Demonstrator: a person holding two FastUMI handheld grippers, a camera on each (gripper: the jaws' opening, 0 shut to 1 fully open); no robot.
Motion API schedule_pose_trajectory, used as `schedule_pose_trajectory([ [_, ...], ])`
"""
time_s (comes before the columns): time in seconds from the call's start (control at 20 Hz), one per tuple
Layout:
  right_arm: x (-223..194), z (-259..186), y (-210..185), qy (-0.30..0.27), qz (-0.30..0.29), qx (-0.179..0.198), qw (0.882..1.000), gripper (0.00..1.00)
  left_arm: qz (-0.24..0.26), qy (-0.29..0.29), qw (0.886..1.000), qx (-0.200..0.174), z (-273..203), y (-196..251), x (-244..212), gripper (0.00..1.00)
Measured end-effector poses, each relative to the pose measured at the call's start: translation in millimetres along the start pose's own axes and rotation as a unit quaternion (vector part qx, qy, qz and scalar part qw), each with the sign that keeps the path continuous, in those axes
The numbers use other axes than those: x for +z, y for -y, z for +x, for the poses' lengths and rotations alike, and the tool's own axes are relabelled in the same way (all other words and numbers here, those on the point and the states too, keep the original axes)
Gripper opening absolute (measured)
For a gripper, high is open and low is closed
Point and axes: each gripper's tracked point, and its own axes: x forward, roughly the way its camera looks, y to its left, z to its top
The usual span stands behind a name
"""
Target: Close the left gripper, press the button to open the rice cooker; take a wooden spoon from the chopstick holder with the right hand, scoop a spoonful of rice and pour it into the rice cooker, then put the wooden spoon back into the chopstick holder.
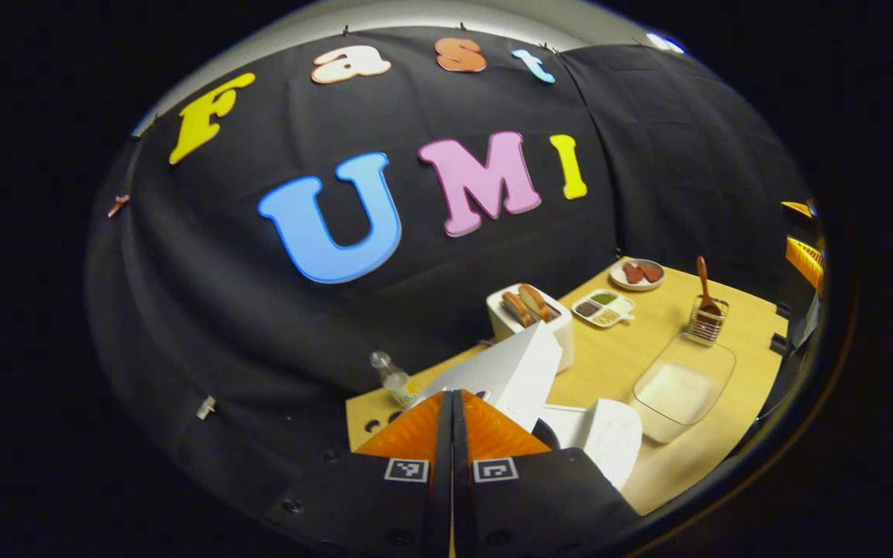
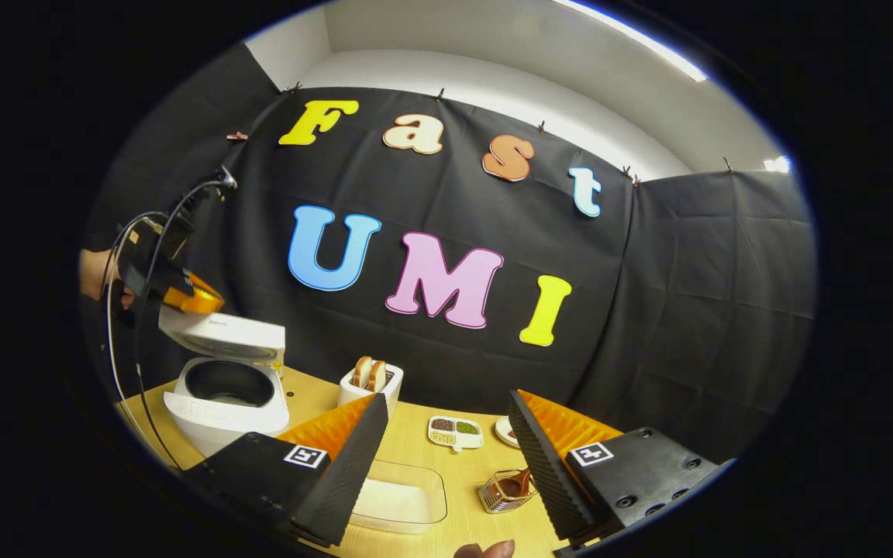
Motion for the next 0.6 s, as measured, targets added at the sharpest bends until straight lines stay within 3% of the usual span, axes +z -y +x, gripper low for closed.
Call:
schedule_pose_trajectory([
  [0.1, 2, 1, -2, 0.002, 0.0, 0.003, 1.0, 0.97, 0.002, 0.041, 0.998, 0.053, -19, -20, 21, 0.08],
  [0.15, 3, 0, -4, 0.002, 0.0, 0.006, 1.0, 0.97, 0.001, 0.056, 0.996, 0.072, -30, -27, 23, 0.14],
  [0.2, 3, -1, -5, 0.003, -0.001, 0.009, 1.0, 0.97, -0.001, 0.068, 0.994, 0.085, -41, -29, 28, 0.08],
  [0.25, 4, -2, -6, 0.005, 0.0, 0.011, 1.0, 0.97, -0.008, 0.079, 0.992, 0.101, -51, -32, 30, 0.35],
  [0.3, 7, -2, -6, 0.009, 0.001, 0.013, 1.0, 0.98, -0.021, 0.09, 0.989, 0.116, -62, -36, 33, 0.41],
  [0.35, 9, -2, -7, 0.012, 0.002, 0.016, 1.0, 0.98, -0.041, 0.103, 0.985, 0.131, -73, -38, 37, 0.58],
  [0.5, 13, -1, -5, 0.018, 0.003, 0.019, 1.0, 0.97, -0.101, 0.139, 0.972, 0.162, -108, -42, 43, 0.87],
  [0.6, 16, 1, -3, 0.023, 0.003, 0.019, 1.0, 0.98, -0.128, 0.151, 0.964, 0.179, -128, -45, 37, 0.9],
])
